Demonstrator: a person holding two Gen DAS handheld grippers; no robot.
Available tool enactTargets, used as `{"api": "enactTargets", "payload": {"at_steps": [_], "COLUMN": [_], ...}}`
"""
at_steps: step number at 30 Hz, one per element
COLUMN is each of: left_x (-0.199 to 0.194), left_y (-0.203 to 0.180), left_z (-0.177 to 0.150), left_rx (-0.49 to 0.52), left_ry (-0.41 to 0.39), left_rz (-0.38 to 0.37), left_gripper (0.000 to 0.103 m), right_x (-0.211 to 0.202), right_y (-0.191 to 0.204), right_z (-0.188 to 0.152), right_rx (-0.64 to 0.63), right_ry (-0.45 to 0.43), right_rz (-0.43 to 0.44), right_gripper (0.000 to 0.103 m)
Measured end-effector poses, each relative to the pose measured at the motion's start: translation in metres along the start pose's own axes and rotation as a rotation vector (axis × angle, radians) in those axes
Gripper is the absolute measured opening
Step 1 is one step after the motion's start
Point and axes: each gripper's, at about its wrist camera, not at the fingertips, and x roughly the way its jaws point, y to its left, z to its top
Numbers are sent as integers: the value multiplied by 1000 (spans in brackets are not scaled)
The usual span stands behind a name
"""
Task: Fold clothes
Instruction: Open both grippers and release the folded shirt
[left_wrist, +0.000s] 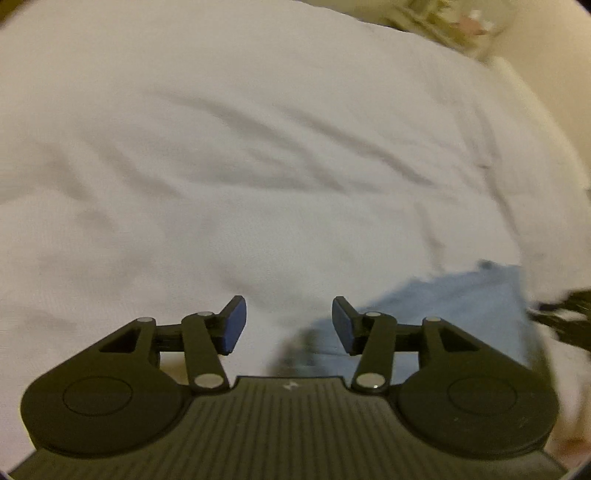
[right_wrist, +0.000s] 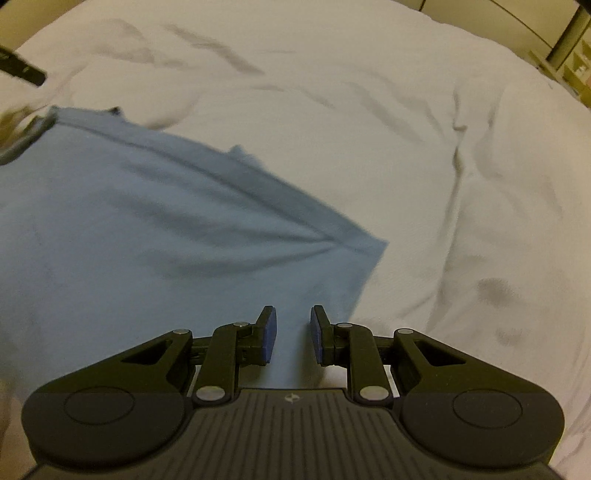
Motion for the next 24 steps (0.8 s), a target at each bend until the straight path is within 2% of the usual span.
{"api": "enactTargets", "payload": {"at_steps": [2, 4, 9, 11, 14, 16, 20, 23, 24], "left_x": [-6, -10, 7, 21, 42, 42, 13, -13, -20], "left_y": [-5, -26, -89, -101, -104, -94, -49, -20, -20], "left_z": [-4, -11, -54, -69, -84, -82, -76, -74, -77], "left_rx": [33, 128, 324, 365, 390, 392, 322, 271, 280], "left_ry": [-1, 15, 118, 151, 167, 140, 83, 76, 75], "left_rz": [26, 14, -125, -139, -101, -33, 156, 229, 229], "left_gripper": [46, 46, 46, 46, 45, 44, 44, 44, 44], "right_x": [-1, -2, -2, 2, 2, 1, -3, -9, -12], "right_y": [7, 14, 37, 47, 56, 60, 63, 68, 73], "right_z": [-1, -2, -8, -10, -13, -16, -23, -26, -27], "right_rx": [6, 14, 16, 7, -7, -14, -5, 20, 24], "right_ry": [-3, -7, -7, -4, 1, 2, 7, 8, 5], "right_rz": [10, 20, 41, 47, 47, 40, 25, 31, 38], "right_gripper": [22, 22, 23, 23, 23, 23, 23, 23, 24]}}
